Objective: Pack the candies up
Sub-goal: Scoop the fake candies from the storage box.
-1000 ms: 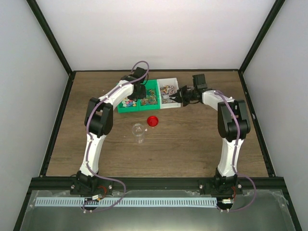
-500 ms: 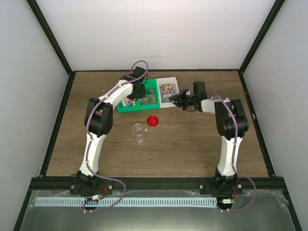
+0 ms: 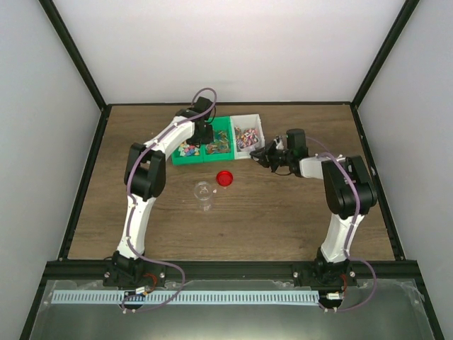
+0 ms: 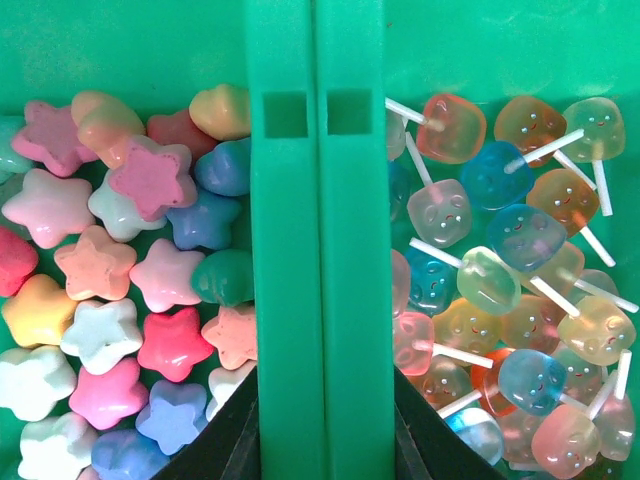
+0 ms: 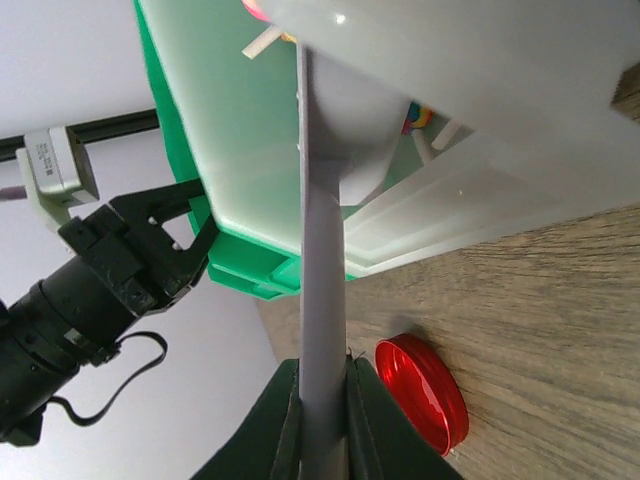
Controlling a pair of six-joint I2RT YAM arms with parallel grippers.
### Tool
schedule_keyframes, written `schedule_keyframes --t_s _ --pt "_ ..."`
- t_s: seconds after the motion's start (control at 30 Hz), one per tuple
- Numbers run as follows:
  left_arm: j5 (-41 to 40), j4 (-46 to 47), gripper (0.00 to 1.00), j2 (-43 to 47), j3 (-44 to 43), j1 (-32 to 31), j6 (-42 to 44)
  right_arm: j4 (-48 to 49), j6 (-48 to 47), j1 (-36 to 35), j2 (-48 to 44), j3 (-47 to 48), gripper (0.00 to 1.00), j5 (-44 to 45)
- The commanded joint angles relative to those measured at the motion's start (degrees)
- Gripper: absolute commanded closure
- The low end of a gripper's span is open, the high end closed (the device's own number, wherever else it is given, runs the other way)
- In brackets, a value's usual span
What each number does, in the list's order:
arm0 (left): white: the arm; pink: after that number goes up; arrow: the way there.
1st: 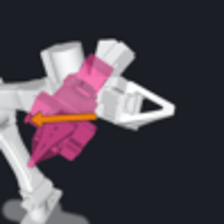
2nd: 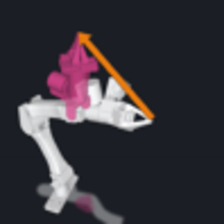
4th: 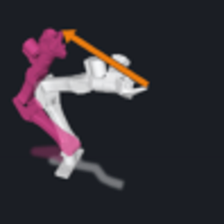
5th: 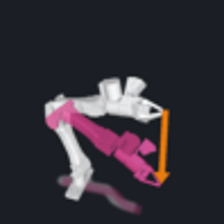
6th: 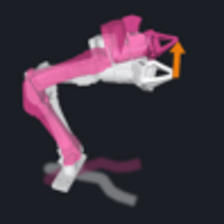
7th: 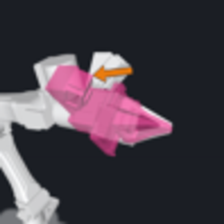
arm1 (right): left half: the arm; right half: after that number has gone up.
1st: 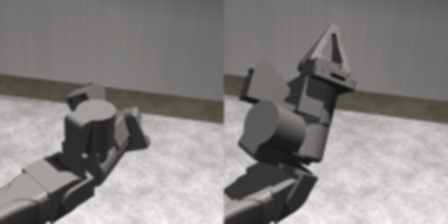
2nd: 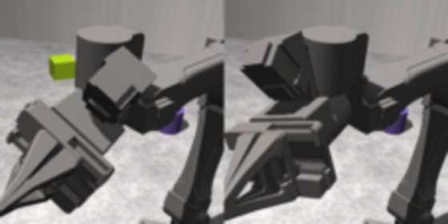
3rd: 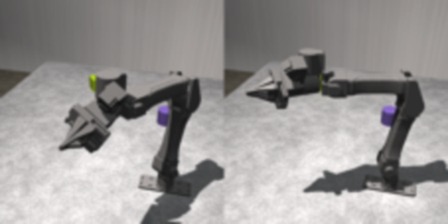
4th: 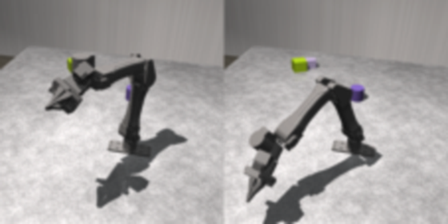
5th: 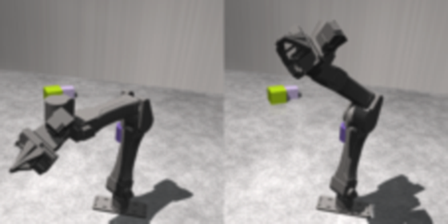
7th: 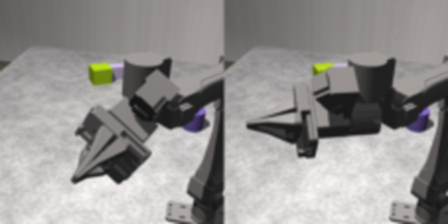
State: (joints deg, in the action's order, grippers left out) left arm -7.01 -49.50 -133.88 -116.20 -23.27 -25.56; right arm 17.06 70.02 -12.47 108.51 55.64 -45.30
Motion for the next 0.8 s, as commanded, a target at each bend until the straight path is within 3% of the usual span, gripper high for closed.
schedule_keyframes --t_s 0.0,0.43,0.77 --pt "6.26 -2.71 0.96 -4.26 1.11 1.10 -1.40 -1.71 -5.25 -0.85 -5.12 -0.02 0.99 1.21" --pt "6.17 -2.10 0.96 -3.05 2.58 1.08 -1.42 -9.92 -13.32 0.53 -9.40 2.02 0.99 7.08" --pt "8.13 -1.43 0.96 -2.63 4.07 1.61 -1.85 -2.48 -12.49 2.15 -13.38 -4.30 0.99 5.48"
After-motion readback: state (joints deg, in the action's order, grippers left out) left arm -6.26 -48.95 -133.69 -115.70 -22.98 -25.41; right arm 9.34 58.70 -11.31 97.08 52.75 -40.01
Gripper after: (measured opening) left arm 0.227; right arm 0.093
